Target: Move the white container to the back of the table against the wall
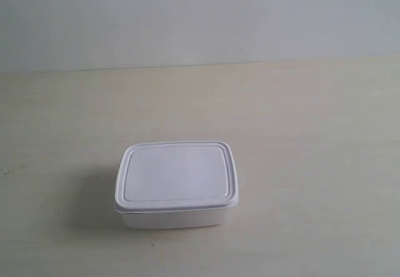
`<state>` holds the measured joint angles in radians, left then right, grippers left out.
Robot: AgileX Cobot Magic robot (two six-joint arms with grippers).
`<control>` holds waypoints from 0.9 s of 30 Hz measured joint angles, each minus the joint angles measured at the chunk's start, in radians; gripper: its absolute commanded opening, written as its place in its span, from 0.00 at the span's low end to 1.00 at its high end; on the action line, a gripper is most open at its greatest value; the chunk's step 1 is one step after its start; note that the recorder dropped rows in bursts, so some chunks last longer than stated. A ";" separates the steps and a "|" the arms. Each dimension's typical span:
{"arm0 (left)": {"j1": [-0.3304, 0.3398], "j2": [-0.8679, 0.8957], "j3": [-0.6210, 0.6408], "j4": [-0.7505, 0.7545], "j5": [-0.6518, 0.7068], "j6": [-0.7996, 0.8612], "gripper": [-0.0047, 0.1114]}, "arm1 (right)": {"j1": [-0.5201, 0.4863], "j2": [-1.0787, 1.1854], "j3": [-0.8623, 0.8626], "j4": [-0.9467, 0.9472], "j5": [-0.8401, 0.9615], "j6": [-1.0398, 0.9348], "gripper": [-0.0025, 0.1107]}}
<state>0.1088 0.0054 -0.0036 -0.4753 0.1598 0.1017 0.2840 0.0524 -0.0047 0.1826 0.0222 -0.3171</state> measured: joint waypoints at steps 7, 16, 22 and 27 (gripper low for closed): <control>0.000 0.000 0.000 -0.218 -0.064 -0.004 0.04 | 0.000 0.000 0.000 0.002 -0.081 0.113 0.02; 0.000 0.000 -0.018 -0.366 -0.005 -0.005 0.04 | 0.000 0.000 0.000 0.004 -0.157 0.440 0.02; 0.000 0.189 -0.213 -0.299 0.187 -0.005 0.04 | 0.000 0.150 -0.242 0.004 0.156 0.496 0.02; 0.000 0.525 -0.513 -0.138 0.381 -0.002 0.04 | 0.000 0.471 -0.530 -0.052 0.389 0.629 0.02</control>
<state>0.1088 0.5303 -0.5163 -0.6135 0.5406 0.1001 0.2840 0.5231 -0.5344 0.1307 0.4115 0.3115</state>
